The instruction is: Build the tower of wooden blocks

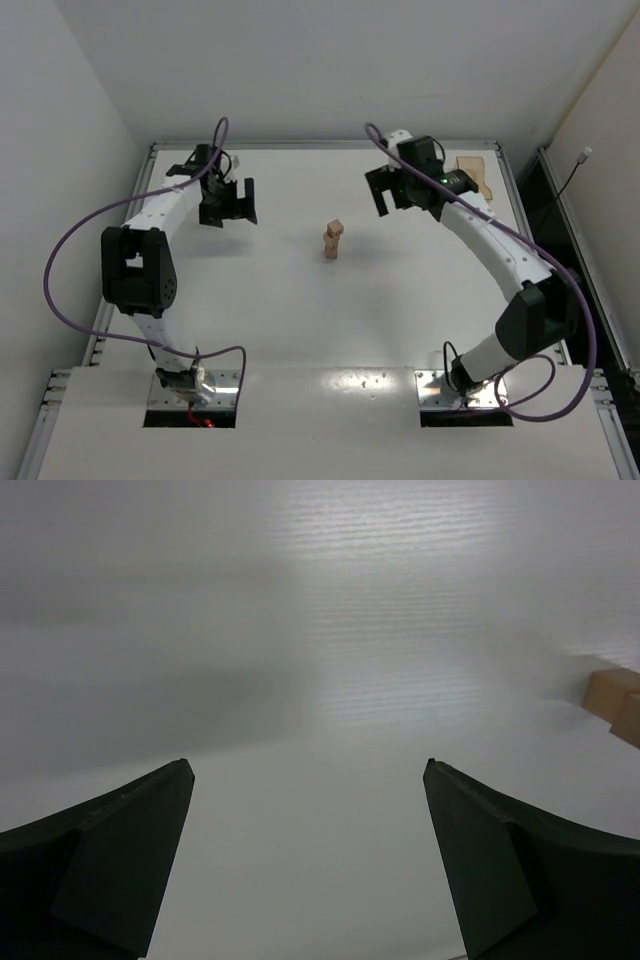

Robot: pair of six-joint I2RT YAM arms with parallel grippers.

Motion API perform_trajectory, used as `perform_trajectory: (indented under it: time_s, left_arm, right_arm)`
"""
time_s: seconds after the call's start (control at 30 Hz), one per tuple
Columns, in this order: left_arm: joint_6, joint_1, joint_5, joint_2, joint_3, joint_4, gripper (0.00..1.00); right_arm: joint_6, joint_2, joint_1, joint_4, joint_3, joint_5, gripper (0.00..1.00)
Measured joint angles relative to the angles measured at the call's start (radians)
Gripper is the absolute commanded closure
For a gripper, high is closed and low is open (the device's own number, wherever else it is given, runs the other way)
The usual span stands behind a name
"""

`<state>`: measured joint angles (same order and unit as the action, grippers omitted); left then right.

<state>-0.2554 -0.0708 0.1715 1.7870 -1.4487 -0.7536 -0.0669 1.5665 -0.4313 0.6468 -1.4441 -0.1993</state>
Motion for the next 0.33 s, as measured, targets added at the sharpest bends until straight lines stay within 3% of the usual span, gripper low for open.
perform_trajectory:
  time_s: [0.17, 0.33]
  left_arm:
    - [0.027, 0.000, -0.031, 0.014, 0.039, 0.020, 0.00]
    - [0.045, -0.001, -0.050, 0.024, 0.096, 0.042, 0.00]
  right_arm:
    - [0.050, -0.002, 0.269, -0.063, 0.211, -0.018, 0.00]
    - [0.067, 0.060, 0.448, -0.064, 0.282, 0.020, 0.00]
